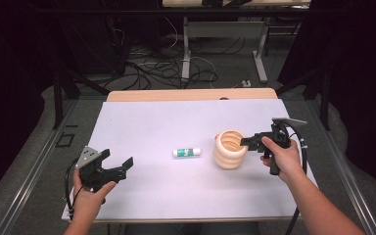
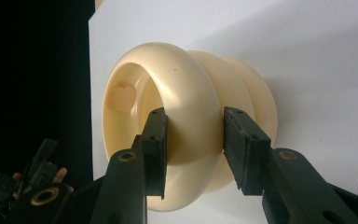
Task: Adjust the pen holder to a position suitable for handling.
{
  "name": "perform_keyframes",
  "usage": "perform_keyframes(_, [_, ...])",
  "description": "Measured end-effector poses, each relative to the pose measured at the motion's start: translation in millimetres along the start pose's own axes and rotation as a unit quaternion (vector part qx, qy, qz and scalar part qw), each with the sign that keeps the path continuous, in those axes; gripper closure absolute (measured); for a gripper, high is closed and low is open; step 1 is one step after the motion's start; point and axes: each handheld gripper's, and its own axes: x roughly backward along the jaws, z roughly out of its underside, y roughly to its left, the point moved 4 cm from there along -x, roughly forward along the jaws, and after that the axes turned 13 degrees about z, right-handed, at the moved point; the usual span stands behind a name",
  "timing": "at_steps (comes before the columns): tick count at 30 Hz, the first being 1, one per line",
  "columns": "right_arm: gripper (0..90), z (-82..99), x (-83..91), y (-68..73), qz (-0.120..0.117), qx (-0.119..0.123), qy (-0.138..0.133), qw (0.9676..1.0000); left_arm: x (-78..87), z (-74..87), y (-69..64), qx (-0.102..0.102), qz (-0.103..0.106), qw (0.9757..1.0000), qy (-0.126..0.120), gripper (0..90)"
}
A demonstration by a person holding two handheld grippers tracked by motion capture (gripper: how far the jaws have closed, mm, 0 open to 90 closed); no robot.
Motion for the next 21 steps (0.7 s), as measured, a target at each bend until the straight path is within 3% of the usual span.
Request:
perform_keyframes(2, [62.4,6.5,0.0,-5.2,0.004,0.006,-0.006,1.0000,0.3,-0.1,-0.2,0.001,0.000,1.0000,0.000,4.6])
perform_keyframes(5, [62.4,17.7,3.2,-14.4,0.004,0.009,0.011,0.9999,0.3,-0.2,0.1,0.003,-0.002,1.0000,-0.007,4.6])
perform_keyframes(8, [62.4,27.0,3.9,-23.1,0.008,0.012,0.010,0.9999,0.4,0.0,0.8,0.004,-0.002,1.0000,-0.009,4.7])
perform_keyframes(15, [62.4,41.7,10.2,-36.1,0.005,-0.006,0.021,0.9997,-1.0,0.7,-0.1,0.005,-0.004,1.0000,-0.005,4.8])
perform_keyframes(16, [62.4,42.5,9.1,-38.5,0.002,0.003,0.014,0.9999,-1.3,0.7,-0.7,0.006,-0.004,1.0000,-0.005,5.0])
perform_keyframes(17, [62.3,43.6,11.2,-39.7,0.020,0.004,0.022,0.9996,-1.7,0.7,-1.0,0.004,-0.004,1.0000,-0.004,5.2])
perform_keyframes(18, [62.3,44.3,9.7,-39.9,-0.002,0.003,0.014,0.9999,-2.1,0.6,-1.6,0.003,-0.003,1.0000,-0.003,5.3])
perform_keyframes(21, [62.0,45.9,9.2,-38.7,0.000,0.001,0.009,1.0000,-3.5,1.3,-2.3,0.001,-0.002,1.0000,0.003,5.4])
